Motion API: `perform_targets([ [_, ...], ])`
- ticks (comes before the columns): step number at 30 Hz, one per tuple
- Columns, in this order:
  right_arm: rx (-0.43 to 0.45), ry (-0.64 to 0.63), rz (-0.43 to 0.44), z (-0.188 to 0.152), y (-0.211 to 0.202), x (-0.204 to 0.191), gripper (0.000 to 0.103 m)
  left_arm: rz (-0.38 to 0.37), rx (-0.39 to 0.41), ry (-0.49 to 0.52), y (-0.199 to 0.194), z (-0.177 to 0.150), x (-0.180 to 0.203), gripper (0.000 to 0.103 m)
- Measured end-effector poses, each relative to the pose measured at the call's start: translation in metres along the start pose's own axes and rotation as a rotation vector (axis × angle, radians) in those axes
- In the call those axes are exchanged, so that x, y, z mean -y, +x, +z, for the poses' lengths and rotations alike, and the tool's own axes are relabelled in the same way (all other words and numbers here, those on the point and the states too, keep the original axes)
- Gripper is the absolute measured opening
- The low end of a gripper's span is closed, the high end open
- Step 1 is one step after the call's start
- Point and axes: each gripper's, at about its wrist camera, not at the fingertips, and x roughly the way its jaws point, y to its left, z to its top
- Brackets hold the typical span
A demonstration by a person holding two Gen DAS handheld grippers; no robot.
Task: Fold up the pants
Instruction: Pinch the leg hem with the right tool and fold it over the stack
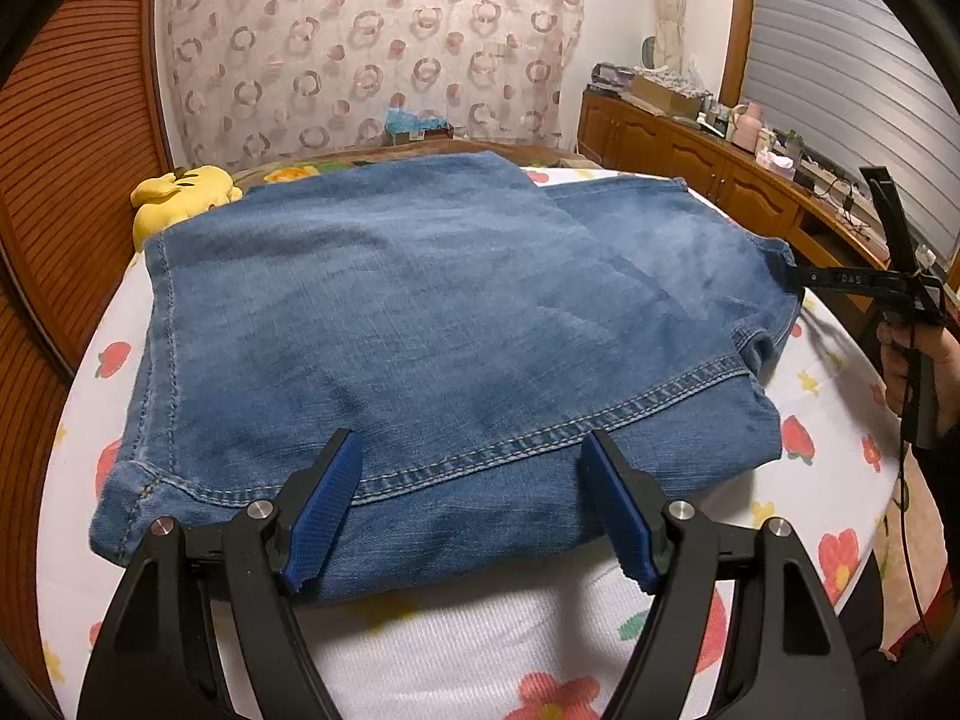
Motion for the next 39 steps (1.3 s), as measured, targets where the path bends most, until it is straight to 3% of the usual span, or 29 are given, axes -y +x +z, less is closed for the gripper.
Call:
perform_targets([
  [6,0.092,-0.076,0.105,0.015,-0.029,-0.036,0.005,0.009,0.044,-0.025,-0.018,0.003,-0.008,0.076],
  [14,0.186,-0.250,0.306,0.032,-0.070,-0.138,0.005,0.050,0.095,-0.064,-0.046,0.006,-0.036,0.076],
  [21,0.173,-0.380,0.535,0.020,-0.091,-0.232,0.005,0.099,0.117,-0.108,-0.067,-0.004,-0.067,0.076],
  [24,0.141,-0.418,0.590,0.010,-0.090,-0.253,0.005,0.110,0.125,-0.125,-0.073,-0.007,-0.078,0.076],
  [32,0.025,-0.436,0.612,-0.004,-0.054,-0.260,0.006,0.119,0.125,-0.154,-0.072,-0.010,-0.089,0.076],
  [36,-0.004,-0.436,0.578,-0.001,-0.043,-0.259,0.023,0.111,0.115,-0.145,-0.067,-0.010,-0.086,0.076],
  [39,-0.013,-0.461,0.559,0.002,-0.040,-0.263,0.027,0.103,0.111,-0.136,-0.064,-0.009,-0.080,0.076],
])
